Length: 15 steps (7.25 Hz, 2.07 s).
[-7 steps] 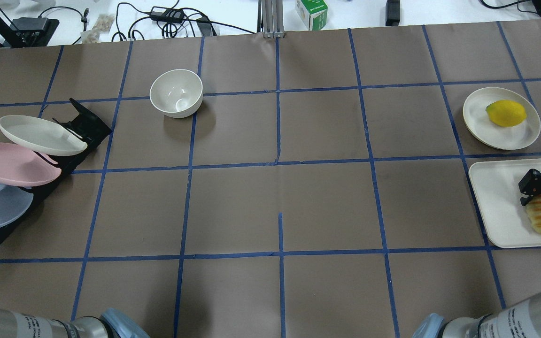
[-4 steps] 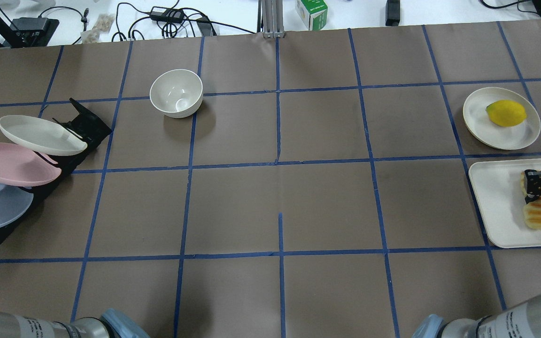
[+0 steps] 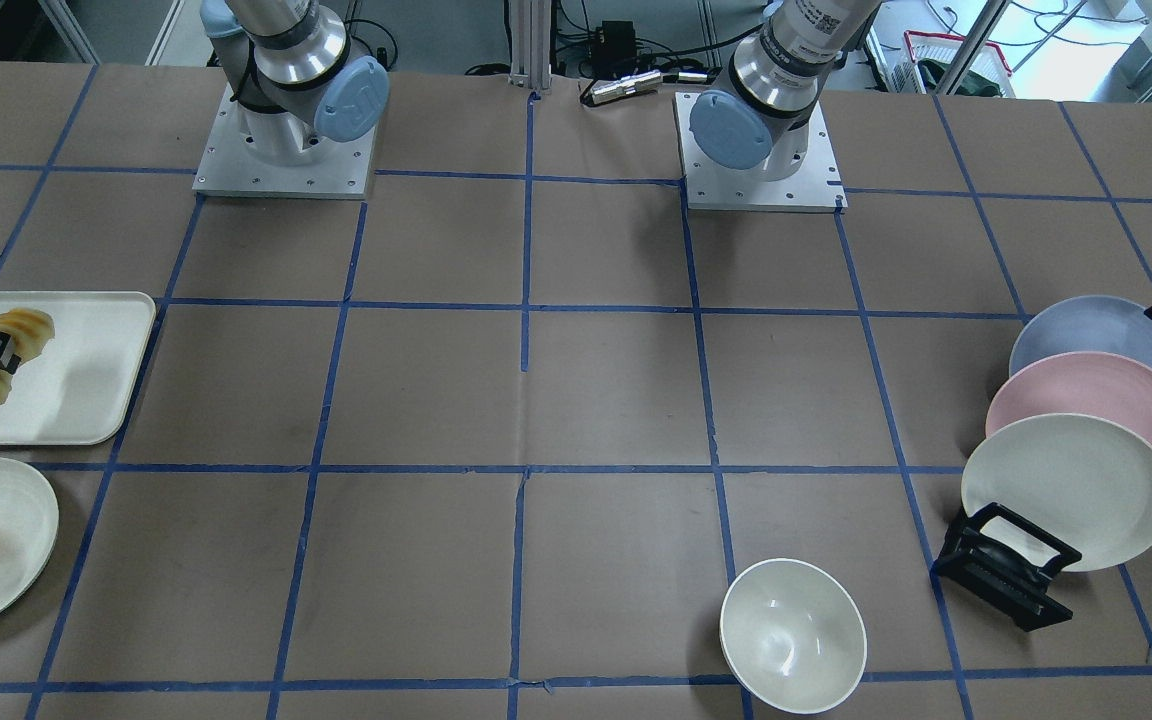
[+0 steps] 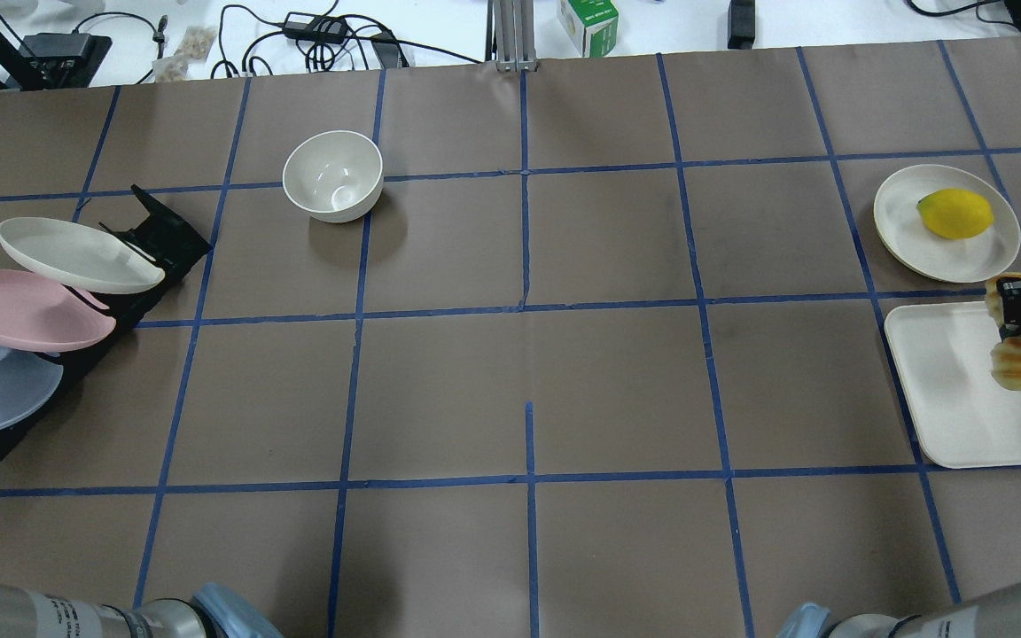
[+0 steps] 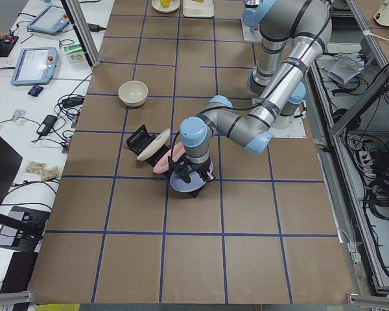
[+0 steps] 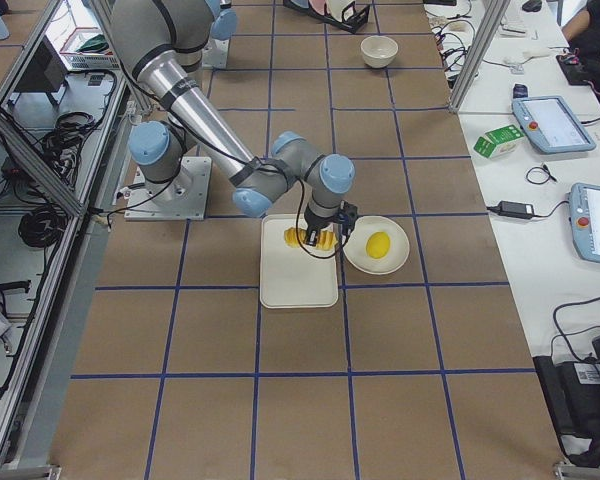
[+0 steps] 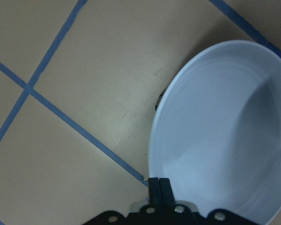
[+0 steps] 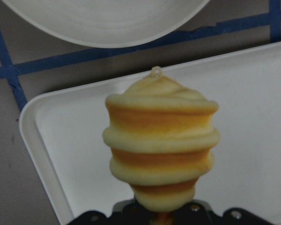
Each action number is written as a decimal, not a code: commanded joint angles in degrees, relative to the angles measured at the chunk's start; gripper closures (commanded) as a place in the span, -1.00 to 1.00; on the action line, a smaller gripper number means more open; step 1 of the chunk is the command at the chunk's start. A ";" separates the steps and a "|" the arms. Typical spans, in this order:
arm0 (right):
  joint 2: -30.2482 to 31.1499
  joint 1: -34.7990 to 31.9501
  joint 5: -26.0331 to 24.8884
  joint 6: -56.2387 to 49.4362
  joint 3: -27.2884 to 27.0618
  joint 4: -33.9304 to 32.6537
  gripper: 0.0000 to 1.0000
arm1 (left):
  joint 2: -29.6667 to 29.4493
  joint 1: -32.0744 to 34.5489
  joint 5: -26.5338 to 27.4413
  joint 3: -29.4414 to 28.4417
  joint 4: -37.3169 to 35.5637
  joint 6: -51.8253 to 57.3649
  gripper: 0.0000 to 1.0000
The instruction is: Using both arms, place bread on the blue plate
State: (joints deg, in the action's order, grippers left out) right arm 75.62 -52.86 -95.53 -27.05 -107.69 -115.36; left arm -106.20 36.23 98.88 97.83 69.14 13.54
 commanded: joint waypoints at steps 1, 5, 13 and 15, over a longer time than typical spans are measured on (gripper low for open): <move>4.08 -5.82 -0.01 4.42 4.22 6.85 1.00 | -1.54 0.16 0.17 0.17 -0.32 -1.23 0.26; 5.24 -13.22 2.61 12.36 13.63 19.36 1.00 | -3.92 0.16 4.40 -0.28 -1.12 -2.47 0.64; 6.65 -29.21 7.63 30.82 17.25 24.30 1.00 | 0.63 1.65 10.98 -6.07 9.22 -0.44 1.00; 6.56 -31.50 7.73 31.96 16.99 24.30 1.00 | 6.51 2.00 10.64 -6.25 17.48 -0.36 1.00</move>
State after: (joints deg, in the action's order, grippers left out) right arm 82.21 -82.72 -88.06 3.80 -90.53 -91.05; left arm -103.21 38.05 109.52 91.87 81.44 13.13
